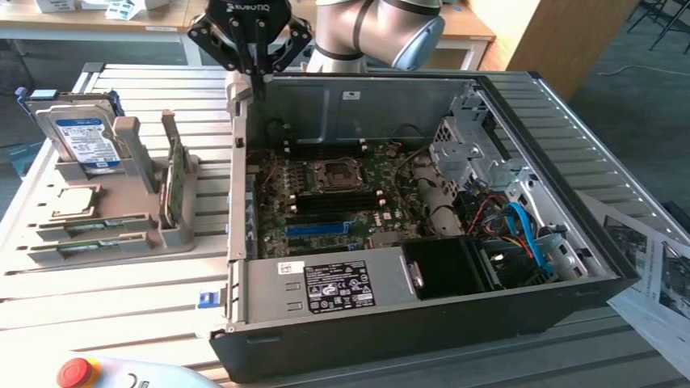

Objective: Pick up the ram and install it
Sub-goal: 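Reach for the ram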

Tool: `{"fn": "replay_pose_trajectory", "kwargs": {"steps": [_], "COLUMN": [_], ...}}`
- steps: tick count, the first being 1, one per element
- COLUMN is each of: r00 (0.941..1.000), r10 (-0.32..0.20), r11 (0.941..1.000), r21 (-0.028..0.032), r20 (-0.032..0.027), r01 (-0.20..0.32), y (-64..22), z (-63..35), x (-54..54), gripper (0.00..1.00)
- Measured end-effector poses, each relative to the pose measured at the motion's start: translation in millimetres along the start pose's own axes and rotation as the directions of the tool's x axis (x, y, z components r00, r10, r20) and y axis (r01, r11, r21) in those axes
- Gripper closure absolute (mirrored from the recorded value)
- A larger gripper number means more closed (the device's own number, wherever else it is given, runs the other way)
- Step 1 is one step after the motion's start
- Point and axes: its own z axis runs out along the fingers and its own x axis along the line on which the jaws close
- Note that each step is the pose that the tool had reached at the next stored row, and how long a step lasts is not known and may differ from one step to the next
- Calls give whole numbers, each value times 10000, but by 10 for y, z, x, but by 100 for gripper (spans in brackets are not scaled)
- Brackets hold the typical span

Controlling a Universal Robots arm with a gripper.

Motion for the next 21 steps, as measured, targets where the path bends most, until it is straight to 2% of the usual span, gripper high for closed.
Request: {"fn": "replay_pose_trajectory", "kwargs": {"steps": [8,21], "r00": [9999,9997], "r10": [-6,-15], "r11": [10000,10000], "r21": [-7,-16], "r20": [101,227], "r01": [6,15], "y": [16,65], "z": [-4,-9], "x": [149,350], "gripper": [89,89]}}
